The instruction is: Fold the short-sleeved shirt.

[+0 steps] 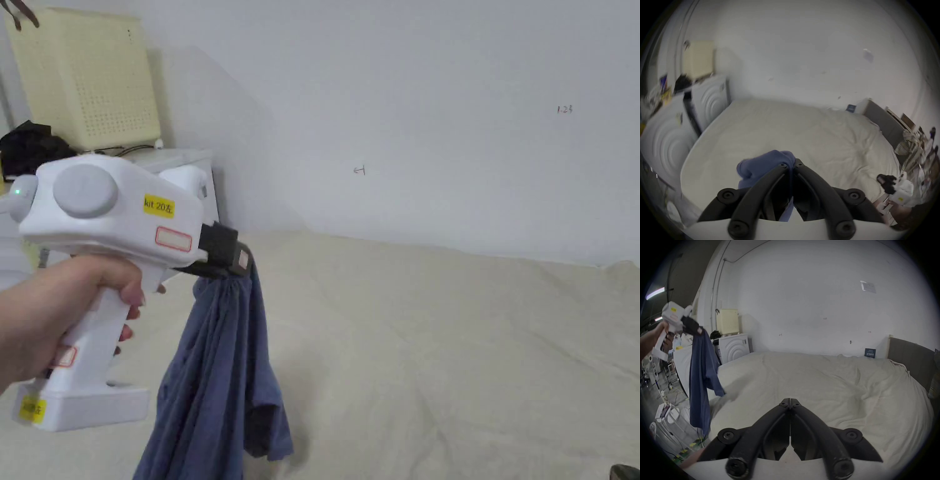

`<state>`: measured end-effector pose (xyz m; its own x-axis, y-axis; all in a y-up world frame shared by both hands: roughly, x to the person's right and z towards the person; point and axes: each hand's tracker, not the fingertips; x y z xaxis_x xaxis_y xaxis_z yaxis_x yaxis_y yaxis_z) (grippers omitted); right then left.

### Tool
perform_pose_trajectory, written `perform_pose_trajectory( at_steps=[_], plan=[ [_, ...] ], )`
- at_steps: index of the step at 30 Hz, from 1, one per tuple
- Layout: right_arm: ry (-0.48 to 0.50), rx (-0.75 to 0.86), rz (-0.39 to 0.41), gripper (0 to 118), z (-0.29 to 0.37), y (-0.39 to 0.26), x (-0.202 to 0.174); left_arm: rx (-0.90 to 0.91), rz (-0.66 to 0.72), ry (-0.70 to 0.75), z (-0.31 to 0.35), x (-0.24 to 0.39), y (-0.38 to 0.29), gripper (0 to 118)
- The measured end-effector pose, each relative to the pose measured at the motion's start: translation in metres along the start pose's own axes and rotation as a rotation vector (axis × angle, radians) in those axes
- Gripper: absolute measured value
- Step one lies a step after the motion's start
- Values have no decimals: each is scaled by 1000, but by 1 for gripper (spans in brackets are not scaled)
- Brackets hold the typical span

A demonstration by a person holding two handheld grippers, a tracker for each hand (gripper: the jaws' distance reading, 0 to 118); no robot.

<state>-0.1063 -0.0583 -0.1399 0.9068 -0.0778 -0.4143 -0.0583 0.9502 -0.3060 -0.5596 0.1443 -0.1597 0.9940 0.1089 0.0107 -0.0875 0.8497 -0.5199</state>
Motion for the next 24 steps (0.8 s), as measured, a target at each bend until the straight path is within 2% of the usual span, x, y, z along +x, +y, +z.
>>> perform_pose_trajectory(
  at_steps=[7, 10, 12, 16, 22, 23, 24],
  plan=[
    [-88, 82, -58, 0, 34, 10, 38, 97, -125, -317, 11, 144, 74, 2],
    [-139, 115, -84, 0, 51, 11, 56, 93, -148, -461, -7, 200, 86, 2],
    [-176, 133, -100, 0, 63, 11, 69, 62, -174, -500, -35, 233, 82, 2],
    [-253, 152, -133, 0, 85, 4, 94, -95, -224, -533, -131, 304, 37, 2],
    [-347, 116, -181, 0, 99, -19, 134, -394, -133, -506, -286, 367, -84, 3],
    [-353, 108, -183, 0, 101, -22, 138, -429, -109, -510, -299, 370, -98, 6],
    [-362, 99, -183, 0, 101, -25, 142, -450, -92, -519, -309, 372, -111, 23]
  ],
)
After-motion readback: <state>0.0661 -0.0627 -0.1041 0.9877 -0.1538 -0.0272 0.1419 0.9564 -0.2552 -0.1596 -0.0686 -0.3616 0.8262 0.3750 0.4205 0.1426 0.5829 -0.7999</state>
